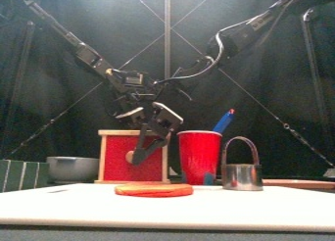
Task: Get the cutter from the drawer then cut the dough then place the extra dough in the bowl
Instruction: Cut the dough
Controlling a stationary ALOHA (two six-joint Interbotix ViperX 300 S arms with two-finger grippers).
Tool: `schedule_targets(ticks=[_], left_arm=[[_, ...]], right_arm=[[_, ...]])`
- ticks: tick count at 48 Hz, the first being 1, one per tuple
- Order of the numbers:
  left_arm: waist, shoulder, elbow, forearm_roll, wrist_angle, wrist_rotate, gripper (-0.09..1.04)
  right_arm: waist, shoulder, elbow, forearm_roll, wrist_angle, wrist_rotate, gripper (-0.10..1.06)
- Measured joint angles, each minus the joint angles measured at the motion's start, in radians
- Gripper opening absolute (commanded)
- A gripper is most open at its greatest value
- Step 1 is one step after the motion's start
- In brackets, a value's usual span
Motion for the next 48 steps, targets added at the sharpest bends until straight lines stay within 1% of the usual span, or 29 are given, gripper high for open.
schedule_targets(ticks=[4,7,17,23,31,38,48], left_arm=[[0.003,0.002,0.000,-0.002,-0.026,-0.005,0.65],[0.006,-0.002,0.002,-0.002,-0.044,-0.009,0.65],[0.021,-0.040,0.003,-0.003,-0.095,-0.009,0.65],[0.026,-0.072,0.011,-0.003,-0.114,-0.009,0.65],[0.020,-0.129,0.043,-0.021,-0.172,-0.009,0.65],[-0.043,-0.181,0.112,-0.063,-0.296,-0.011,0.65],[-0.184,-0.267,0.247,-0.141,-0.548,-0.006,0.66]], right_arm=[[0.002,0.000,-0.002,0.000,0.002,0.000,0.16],[0.012,-0.002,-0.002,0.000,0.002,0.002,0.16],[0.075,-0.051,0.014,0.023,0.000,0.002,0.16],[0.117,-0.106,0.037,0.041,0.000,0.002,0.16],[0.155,-0.213,0.110,0.081,-0.002,0.002,0.16],[0.163,-0.304,0.204,0.115,0.000,0.003,0.16],[0.163,-0.440,0.322,0.166,0.006,0.006,0.16]])
